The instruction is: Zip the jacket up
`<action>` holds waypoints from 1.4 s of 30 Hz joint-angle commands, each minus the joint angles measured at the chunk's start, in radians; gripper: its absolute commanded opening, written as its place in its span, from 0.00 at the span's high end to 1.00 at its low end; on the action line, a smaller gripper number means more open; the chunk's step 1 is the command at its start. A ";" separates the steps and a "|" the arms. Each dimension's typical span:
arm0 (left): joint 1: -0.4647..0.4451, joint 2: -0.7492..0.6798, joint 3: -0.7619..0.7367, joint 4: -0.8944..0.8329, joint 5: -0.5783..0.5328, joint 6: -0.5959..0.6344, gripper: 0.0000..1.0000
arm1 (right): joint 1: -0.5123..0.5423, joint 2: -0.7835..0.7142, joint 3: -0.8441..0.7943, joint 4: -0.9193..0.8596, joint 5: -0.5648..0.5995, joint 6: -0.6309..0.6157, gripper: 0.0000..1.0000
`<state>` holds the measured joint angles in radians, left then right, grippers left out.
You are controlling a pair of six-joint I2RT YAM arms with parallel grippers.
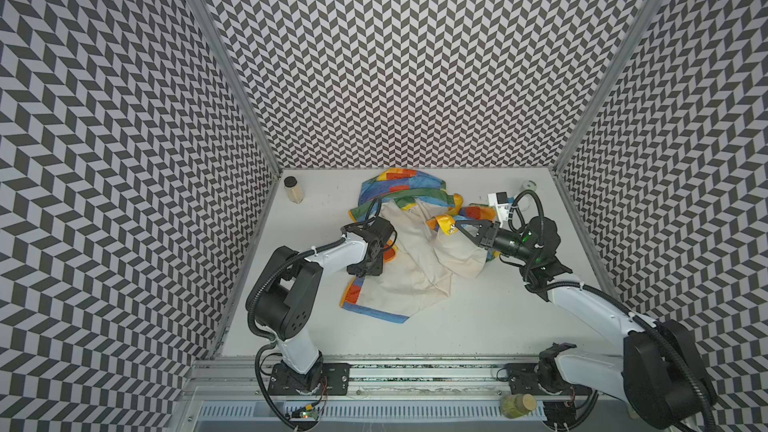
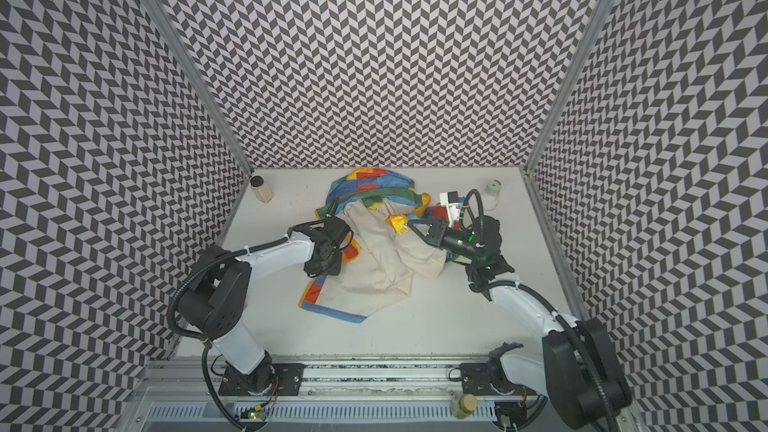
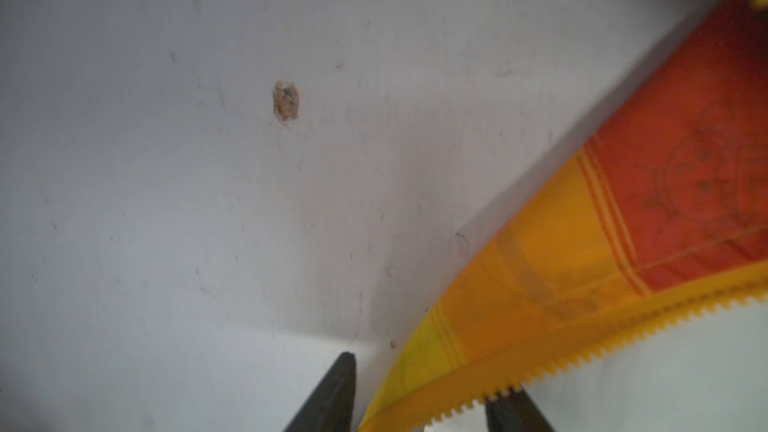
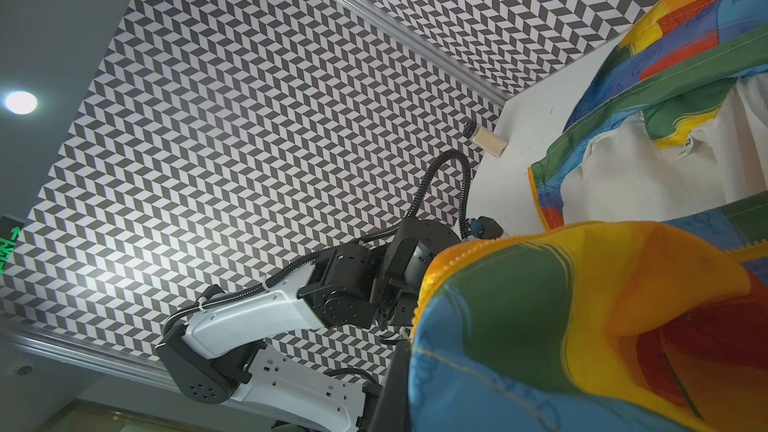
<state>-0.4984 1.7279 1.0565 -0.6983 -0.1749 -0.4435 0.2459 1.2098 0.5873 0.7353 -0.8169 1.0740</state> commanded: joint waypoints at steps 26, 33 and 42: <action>0.053 -0.203 0.466 -0.457 0.052 -0.005 1.00 | 0.083 -0.001 0.047 -0.326 0.097 -0.306 1.00; -0.228 0.013 0.611 -0.351 0.264 -0.175 0.73 | 0.096 -0.004 0.053 -0.568 0.243 -0.456 1.00; -0.220 -0.164 0.332 -0.118 0.423 -0.292 0.32 | 0.093 -0.017 0.022 -0.620 0.299 -0.479 1.00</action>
<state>-0.7441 1.6474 1.4185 -0.8829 0.2092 -0.6827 0.3405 1.2076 0.6167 0.1234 -0.5457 0.6277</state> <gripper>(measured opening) 0.679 0.048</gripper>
